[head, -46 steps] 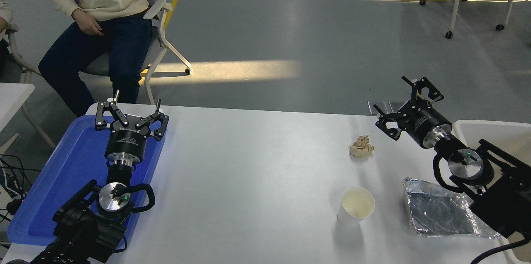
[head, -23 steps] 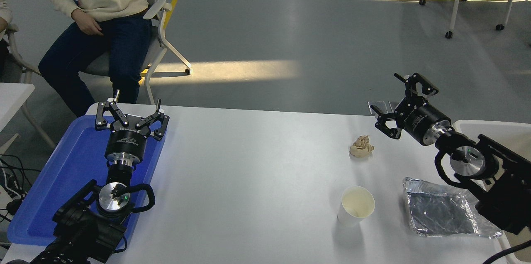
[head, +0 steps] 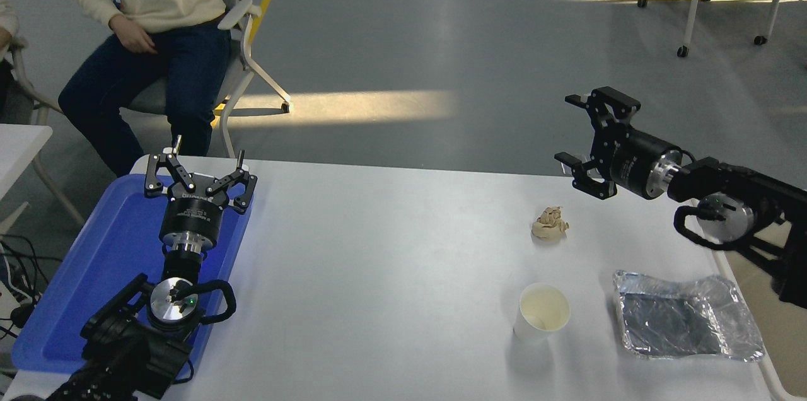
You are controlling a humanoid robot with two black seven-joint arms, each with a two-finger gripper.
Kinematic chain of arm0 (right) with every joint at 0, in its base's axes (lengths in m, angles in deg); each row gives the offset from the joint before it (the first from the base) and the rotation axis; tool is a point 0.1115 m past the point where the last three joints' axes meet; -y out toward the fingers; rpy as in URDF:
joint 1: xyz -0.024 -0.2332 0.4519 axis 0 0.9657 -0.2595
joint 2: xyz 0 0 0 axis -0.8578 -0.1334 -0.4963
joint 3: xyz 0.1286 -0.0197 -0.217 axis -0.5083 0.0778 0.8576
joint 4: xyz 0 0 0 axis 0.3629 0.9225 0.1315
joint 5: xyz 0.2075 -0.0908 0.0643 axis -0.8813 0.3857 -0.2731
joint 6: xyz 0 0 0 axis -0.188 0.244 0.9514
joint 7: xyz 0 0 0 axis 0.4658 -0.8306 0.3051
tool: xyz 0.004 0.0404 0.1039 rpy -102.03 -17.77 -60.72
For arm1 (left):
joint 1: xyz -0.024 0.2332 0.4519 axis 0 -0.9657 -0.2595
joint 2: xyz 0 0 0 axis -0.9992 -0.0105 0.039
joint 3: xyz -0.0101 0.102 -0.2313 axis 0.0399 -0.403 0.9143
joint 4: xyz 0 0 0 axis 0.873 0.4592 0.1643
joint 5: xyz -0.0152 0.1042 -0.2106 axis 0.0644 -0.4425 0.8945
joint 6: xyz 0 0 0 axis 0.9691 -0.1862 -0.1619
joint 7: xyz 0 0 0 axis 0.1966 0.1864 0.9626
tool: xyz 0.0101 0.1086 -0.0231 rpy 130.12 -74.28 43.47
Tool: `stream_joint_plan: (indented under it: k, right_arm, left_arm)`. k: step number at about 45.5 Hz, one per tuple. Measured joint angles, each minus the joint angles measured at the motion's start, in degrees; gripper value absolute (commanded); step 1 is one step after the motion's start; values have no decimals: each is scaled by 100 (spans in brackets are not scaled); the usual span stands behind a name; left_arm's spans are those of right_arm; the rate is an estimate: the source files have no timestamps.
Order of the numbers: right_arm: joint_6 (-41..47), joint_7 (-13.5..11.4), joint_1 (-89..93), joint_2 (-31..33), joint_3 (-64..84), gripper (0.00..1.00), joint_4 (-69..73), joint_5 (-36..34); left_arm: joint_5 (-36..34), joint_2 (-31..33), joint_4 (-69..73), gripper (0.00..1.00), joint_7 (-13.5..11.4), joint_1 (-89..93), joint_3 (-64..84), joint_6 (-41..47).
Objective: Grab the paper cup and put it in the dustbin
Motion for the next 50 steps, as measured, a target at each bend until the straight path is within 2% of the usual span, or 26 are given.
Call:
stream_joint_plan:
  k: [12, 25, 50]
  right_arm:
    - [-170, 14, -1725, -7, 2217, 100, 385, 86]
    - [-240, 49, -3255, -245, 4191, 100, 955, 593]
    - [-158, 81, -5153, -1016, 6412, 100, 2205, 1129]
  left_arm:
    - [-7, -2, 0, 100, 0, 0, 0, 0]
    - [-8, -1, 0, 100, -1, 0, 0, 0]
    - [-8, -8, 0, 100, 0, 0, 0, 0]
